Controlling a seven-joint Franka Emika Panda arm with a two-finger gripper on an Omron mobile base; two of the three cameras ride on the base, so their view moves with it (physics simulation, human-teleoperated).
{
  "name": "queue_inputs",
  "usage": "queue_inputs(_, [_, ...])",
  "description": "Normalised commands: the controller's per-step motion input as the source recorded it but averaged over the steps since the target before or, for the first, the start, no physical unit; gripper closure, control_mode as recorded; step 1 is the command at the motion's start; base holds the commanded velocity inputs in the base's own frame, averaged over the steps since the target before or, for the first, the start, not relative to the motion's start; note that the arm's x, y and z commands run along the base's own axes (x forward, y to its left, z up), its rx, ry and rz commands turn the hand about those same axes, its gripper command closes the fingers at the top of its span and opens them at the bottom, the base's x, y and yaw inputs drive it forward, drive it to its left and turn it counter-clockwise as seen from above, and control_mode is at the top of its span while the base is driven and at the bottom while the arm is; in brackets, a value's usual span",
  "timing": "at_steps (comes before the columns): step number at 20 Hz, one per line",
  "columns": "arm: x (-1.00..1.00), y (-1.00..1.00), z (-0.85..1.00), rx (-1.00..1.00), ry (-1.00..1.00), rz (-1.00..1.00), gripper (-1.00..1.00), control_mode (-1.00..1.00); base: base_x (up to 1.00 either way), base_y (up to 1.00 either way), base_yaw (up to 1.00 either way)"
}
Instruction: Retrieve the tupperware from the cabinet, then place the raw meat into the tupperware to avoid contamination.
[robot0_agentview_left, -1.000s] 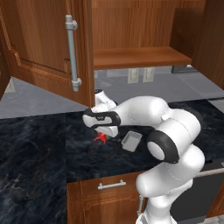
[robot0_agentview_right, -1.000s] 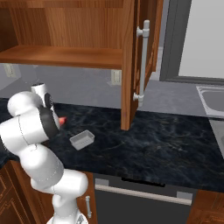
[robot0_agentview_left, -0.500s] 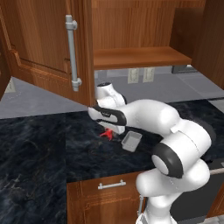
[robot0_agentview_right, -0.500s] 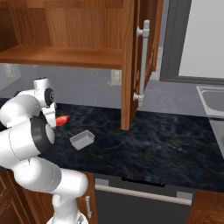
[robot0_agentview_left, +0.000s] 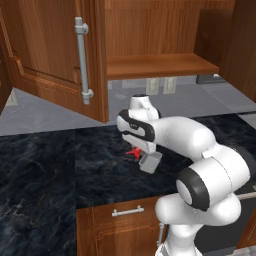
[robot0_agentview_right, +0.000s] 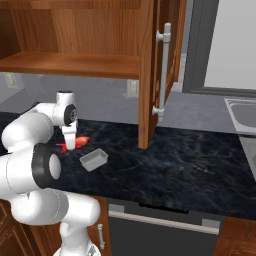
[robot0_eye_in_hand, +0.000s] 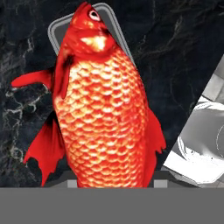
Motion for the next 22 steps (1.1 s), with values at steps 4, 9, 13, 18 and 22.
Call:
queue_inputs(4, [0.00, -0.22, 0.00, 0.05, 0.07, 0.14, 1.00, -1.00, 0.00, 0.00, 0.00])
queue_inputs(9, [0.00, -0.01, -0.04, 0.03, 0.14, 0.15, 1.00, -1.00, 0.00, 0.00, 0.00])
queue_inputs(13, [0.04, -0.10, -0.02, 0.00, 0.23, 0.14, 1.00, -1.00, 0.00, 0.00, 0.00])
queue_inputs(18, [0.01, -0.27, -0.05, 0.00, 0.15, 0.05, 1.00, -1.00, 0.00, 0.00, 0.00])
queue_inputs(22, [0.00, -0.31, -0.13, 0.00, 0.10, 0.00, 1.00, -1.00, 0.00, 0.00, 0.00])
